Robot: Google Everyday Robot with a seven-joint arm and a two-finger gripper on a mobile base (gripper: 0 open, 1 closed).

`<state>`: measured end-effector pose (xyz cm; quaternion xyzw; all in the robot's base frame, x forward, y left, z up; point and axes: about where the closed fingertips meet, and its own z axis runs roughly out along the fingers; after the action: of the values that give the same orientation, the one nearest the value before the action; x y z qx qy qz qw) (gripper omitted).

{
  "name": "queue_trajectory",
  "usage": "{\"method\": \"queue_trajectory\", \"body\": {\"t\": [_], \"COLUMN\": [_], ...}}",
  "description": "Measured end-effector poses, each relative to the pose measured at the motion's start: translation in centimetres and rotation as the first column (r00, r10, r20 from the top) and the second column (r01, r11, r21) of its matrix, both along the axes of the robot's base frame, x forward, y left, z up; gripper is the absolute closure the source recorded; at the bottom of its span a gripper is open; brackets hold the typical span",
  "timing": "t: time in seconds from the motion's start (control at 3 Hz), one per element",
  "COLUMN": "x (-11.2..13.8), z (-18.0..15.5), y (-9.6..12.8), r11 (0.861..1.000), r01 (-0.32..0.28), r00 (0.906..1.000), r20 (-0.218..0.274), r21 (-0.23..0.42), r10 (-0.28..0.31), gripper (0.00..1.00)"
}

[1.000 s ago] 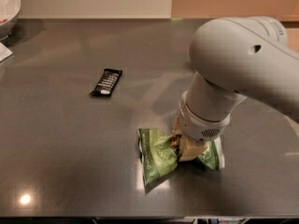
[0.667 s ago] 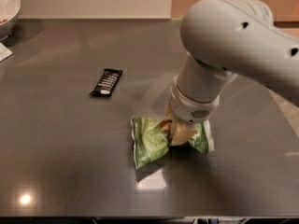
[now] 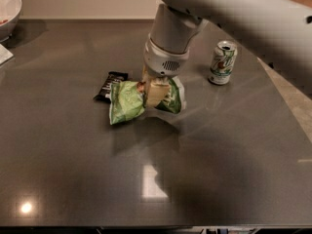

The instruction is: Move green jalapeno chip bag near rxbar chocolate

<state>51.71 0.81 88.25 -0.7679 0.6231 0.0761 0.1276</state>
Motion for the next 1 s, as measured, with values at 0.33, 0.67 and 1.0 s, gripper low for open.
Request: {"method": "queue_trajectory", "body": {"t": [0.33, 0.67, 1.0], "x": [3.5, 6.0, 7.8], "z": [-0.2, -1.1, -1.8], "y": [2.6, 3.8, 3.5], "r11": [1.0, 0.999, 0.997], "r01": [0.007, 0.033, 0.069], "r00": [0.9999, 0.9993, 0.9976], "r20": [-0.01, -0.019, -0.008], "r21": [0.027, 0.032, 0.02], "r10": [-0.007, -0.032, -0.069], "gripper": [0.82, 0.59, 0.36]}}
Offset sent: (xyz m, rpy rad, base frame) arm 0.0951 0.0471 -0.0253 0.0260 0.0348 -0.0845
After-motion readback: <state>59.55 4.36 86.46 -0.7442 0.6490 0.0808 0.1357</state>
